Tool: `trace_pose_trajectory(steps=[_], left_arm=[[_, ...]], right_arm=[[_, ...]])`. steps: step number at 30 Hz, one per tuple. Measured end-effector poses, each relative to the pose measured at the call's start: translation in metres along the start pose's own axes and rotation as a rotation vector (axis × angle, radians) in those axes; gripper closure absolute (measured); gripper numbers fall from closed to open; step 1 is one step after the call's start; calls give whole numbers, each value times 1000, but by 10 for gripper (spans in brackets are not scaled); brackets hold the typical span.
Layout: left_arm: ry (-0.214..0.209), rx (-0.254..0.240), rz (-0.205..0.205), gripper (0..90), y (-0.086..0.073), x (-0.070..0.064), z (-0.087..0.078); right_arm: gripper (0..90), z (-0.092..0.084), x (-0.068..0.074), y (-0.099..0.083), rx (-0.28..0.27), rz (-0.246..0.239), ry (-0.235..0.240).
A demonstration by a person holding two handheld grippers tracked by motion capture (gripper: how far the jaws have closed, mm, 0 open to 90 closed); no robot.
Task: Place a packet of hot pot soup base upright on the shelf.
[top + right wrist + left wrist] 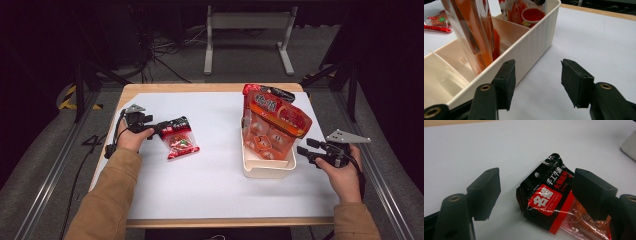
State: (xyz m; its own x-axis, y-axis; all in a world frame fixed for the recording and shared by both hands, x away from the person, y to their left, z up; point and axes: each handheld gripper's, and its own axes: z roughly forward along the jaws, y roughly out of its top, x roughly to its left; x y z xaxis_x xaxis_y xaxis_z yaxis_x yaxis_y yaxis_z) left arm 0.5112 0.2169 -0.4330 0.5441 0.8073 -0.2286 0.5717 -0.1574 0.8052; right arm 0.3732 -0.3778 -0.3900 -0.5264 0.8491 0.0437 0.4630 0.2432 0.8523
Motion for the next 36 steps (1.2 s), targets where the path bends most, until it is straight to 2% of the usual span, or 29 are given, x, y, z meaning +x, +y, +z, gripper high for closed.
trace_pose_trajectory(steps=[5,15,20,21,24,25,27,29,30,34,36], left_arm=[[1,32,-8,250,-2,2,7],[-6,88,-65,246,-9,8,20],[-14,95,-70,251,-11,8,24],[-28,92,-70,259,-11,9,24],[-39,91,-75,319,-11,10,24],[-51,86,-70,353,-11,10,23],[-66,87,-54,366,-11,9,23],[-84,85,-29,442,-11,7,23],[-88,83,-29,469,-11,6,23],[-85,62,-30,528,-11,4,23],[-80,64,-19,616,-10,3,24]], right_arm=[[451,4,-2,0,8,-4,2],[443,8,-1,1,13,-1,14],[441,8,-1,1,12,3,16],[440,8,0,1,13,5,16],[438,8,0,0,17,5,20],[437,9,0,0,17,6,20],[436,9,0,0,16,5,20],[436,10,0,0,20,3,21],[436,10,0,0,22,3,21],[436,10,1,0,23,2,23],[436,10,0,0,21,3,23]])
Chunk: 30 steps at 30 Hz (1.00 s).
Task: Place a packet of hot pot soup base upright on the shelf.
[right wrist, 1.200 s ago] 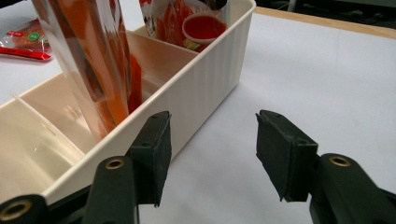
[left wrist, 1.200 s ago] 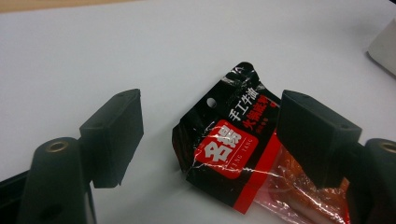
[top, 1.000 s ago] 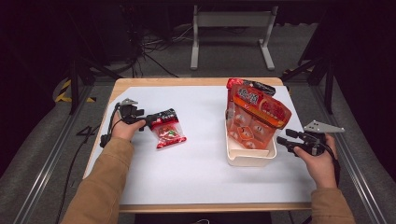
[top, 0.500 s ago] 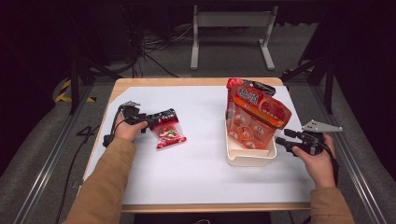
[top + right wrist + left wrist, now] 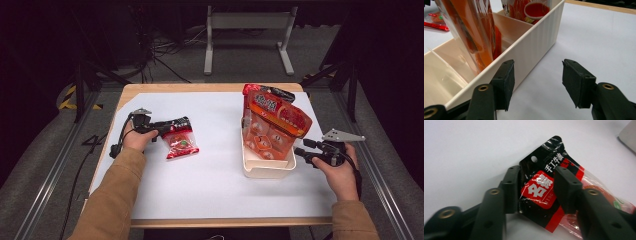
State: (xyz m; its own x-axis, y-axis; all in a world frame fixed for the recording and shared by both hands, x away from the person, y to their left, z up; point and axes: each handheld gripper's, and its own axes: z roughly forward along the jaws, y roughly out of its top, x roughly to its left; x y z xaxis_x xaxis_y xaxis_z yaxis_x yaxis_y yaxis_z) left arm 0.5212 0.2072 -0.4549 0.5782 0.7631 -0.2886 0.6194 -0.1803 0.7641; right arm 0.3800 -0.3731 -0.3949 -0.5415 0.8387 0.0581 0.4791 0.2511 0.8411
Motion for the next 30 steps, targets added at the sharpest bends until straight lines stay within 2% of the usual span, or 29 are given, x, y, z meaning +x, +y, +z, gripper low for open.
trace_pose_trajectory(steps=[1,2,5,9,18,22,30], left_arm=[[12,3,12,616,0,-1,0],[14,4,17,702,0,-2,1],[19,10,26,809,0,-2,1],[25,10,29,874,0,-3,0],[8,-15,25,894,3,-4,-8],[-9,-43,15,897,6,-7,-15],[-24,-102,53,897,13,-20,-34]], right_arm=[[436,0,0,0,0,0,0],[436,0,0,0,-1,5,1],[436,-1,-1,0,-1,4,2],[437,-1,-1,-1,-1,7,4],[442,-2,-1,-1,-3,3,3],[445,-2,-1,-1,-5,5,0],[453,-4,-3,-1,-5,7,-5]])
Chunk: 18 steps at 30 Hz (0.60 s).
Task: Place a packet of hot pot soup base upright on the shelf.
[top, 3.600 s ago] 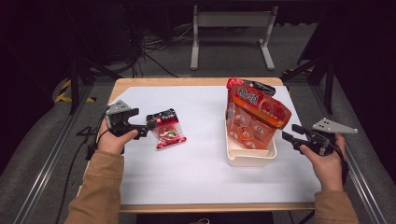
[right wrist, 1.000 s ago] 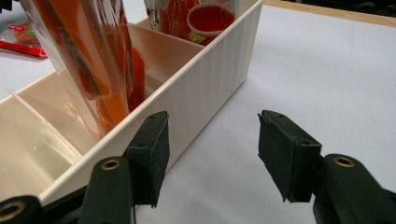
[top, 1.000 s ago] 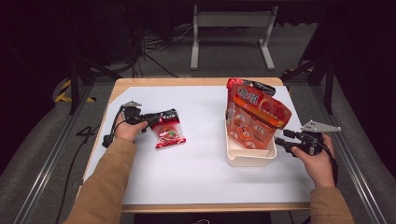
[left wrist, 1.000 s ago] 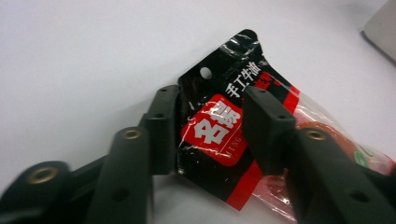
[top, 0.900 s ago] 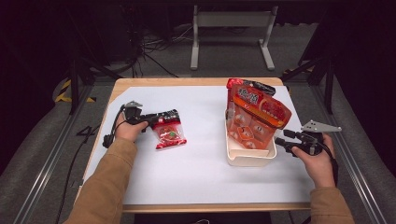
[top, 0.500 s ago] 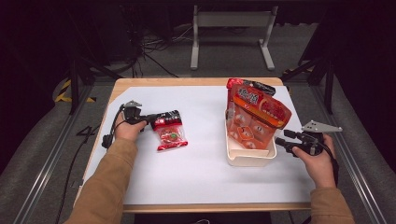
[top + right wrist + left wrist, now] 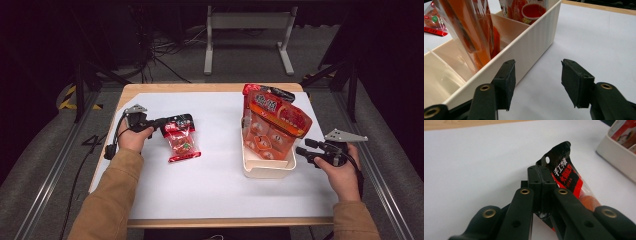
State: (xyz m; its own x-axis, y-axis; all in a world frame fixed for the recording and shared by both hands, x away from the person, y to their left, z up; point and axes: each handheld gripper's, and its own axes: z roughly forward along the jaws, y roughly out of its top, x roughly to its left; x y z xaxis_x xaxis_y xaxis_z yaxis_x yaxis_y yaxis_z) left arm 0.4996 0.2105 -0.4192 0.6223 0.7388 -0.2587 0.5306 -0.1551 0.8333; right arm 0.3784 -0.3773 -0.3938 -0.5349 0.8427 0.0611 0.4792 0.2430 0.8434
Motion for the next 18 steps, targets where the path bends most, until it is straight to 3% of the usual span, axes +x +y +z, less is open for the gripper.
trace_pose_trajectory(steps=[10,18], left_arm=[[-47,-49,33,900,9,-17,-21],[-97,-89,119,900,19,-45,-39]], right_arm=[[510,1,-4,-1,29,-26,5],[529,2,-6,-4,38,-14,-5]])
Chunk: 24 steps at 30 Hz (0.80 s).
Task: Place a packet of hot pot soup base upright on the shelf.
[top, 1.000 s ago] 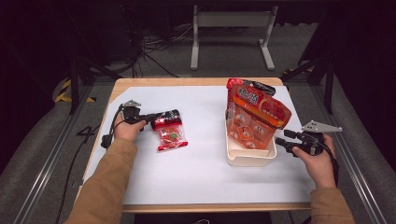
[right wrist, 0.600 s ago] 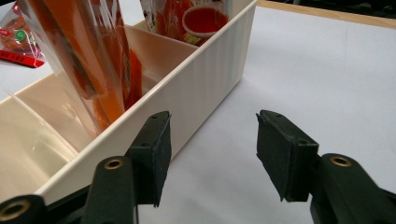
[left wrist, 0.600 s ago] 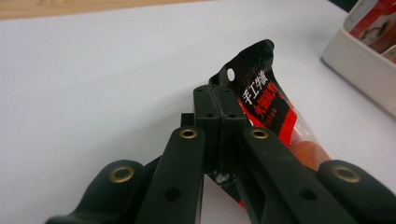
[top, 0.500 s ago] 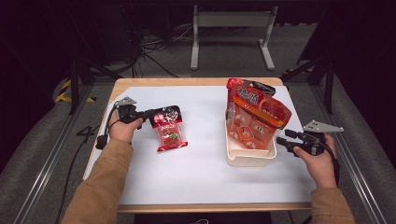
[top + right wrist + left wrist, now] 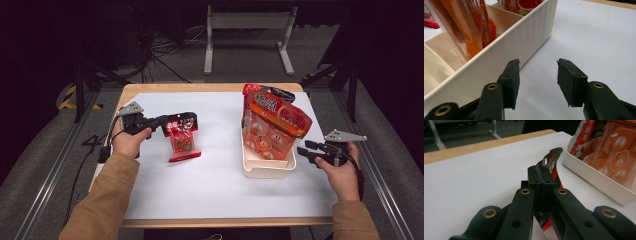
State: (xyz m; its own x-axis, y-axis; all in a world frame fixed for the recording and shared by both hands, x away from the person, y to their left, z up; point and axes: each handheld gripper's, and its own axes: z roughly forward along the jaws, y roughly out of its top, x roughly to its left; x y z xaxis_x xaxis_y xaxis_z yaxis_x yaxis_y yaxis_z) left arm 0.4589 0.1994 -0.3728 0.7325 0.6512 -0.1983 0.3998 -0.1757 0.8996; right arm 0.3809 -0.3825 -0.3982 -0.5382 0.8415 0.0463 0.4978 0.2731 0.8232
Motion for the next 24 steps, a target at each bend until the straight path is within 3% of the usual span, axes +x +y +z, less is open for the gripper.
trace_pose_trajectory(steps=[1,8,9,14,22,24], left_arm=[[-12,-3,33,900,4,-7,-3],[-46,-20,86,900,15,-28,-11],[-49,-21,111,900,19,-33,-13],[-43,-30,161,900,28,-45,-19],[-80,-26,178,900,41,-62,-26],[-93,-3,176,900,48,-74,-28]], right_arm=[[531,0,0,0,1,-1,0],[537,0,-1,-1,3,-1,5],[537,-1,-1,-1,3,0,4],[537,-1,-3,-2,2,2,-4],[535,-1,-5,-4,9,3,-9],[535,-1,-5,-4,13,10,-8]])
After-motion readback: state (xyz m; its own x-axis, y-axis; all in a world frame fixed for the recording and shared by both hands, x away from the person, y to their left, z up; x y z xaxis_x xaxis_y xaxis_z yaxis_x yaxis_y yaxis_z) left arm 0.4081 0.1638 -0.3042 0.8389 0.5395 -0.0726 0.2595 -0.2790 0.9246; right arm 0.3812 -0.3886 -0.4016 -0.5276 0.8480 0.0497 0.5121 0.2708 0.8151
